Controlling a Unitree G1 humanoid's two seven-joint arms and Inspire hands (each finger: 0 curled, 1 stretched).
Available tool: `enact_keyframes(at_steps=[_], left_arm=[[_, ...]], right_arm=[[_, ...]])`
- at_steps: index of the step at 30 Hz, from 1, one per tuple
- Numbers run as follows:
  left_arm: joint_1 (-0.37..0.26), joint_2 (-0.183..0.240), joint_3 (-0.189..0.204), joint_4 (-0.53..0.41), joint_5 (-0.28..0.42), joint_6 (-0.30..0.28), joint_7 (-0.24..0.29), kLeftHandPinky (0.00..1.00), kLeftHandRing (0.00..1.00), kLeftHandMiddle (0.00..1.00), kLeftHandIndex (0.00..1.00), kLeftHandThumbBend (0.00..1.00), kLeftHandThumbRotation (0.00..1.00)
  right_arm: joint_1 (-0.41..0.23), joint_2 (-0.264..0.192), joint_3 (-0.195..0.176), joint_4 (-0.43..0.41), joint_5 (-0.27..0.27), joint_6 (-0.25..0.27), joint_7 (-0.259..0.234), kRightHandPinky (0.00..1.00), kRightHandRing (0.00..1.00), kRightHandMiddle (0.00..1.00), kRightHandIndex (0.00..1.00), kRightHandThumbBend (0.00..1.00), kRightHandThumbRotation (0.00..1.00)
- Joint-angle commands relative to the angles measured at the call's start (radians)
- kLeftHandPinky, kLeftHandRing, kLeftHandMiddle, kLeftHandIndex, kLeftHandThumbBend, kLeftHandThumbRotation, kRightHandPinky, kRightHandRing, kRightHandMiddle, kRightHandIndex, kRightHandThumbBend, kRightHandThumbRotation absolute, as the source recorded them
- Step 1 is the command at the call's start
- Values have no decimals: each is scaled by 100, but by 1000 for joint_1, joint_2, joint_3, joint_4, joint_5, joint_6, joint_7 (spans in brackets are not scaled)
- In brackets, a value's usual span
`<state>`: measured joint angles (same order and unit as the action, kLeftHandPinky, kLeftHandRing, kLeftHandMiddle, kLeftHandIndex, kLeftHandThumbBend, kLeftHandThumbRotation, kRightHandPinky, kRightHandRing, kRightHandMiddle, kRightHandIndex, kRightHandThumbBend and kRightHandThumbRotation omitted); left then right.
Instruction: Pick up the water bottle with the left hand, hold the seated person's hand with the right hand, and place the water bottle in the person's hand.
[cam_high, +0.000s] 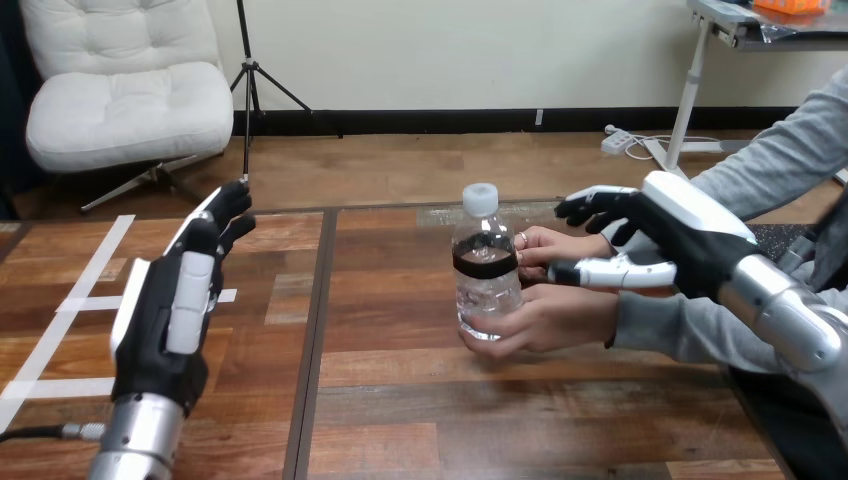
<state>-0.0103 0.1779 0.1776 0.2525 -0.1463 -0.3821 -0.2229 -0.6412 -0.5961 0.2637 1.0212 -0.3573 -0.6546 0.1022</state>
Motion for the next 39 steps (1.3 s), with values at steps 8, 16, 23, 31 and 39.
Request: enact_keyframes(at_steps=[8, 16, 23, 31, 39], left_arm=[[3, -3, -1, -96, -37, 30, -8, 92, 90, 90, 88, 84, 99], [10, -4, -5, -121, -41, 38, -7, 90, 89, 90, 88, 81, 97], [21, -3, -10, -147, -27, 40, 3, 86, 87, 89, 87, 81, 97], [44, -2, -14, -209, -15, 58, 19, 81, 86, 89, 87, 83, 98], [76, 11, -14, -263, -17, 64, 5, 83, 88, 90, 88, 83, 100]], right_arm=[[75, 63, -130, -98, 201, -50, 60, 74, 79, 80, 81, 94, 98], [148, 135, -209, -168, 407, -44, 198, 79, 83, 83, 83, 95, 100], [213, 196, -263, -272, 590, 21, 338, 88, 88, 87, 88, 99, 100], [310, 255, -295, -465, 706, 121, 371, 92, 91, 90, 89, 100, 100], [399, 278, -295, -654, 792, 259, 374, 94, 93, 92, 91, 100, 100]])
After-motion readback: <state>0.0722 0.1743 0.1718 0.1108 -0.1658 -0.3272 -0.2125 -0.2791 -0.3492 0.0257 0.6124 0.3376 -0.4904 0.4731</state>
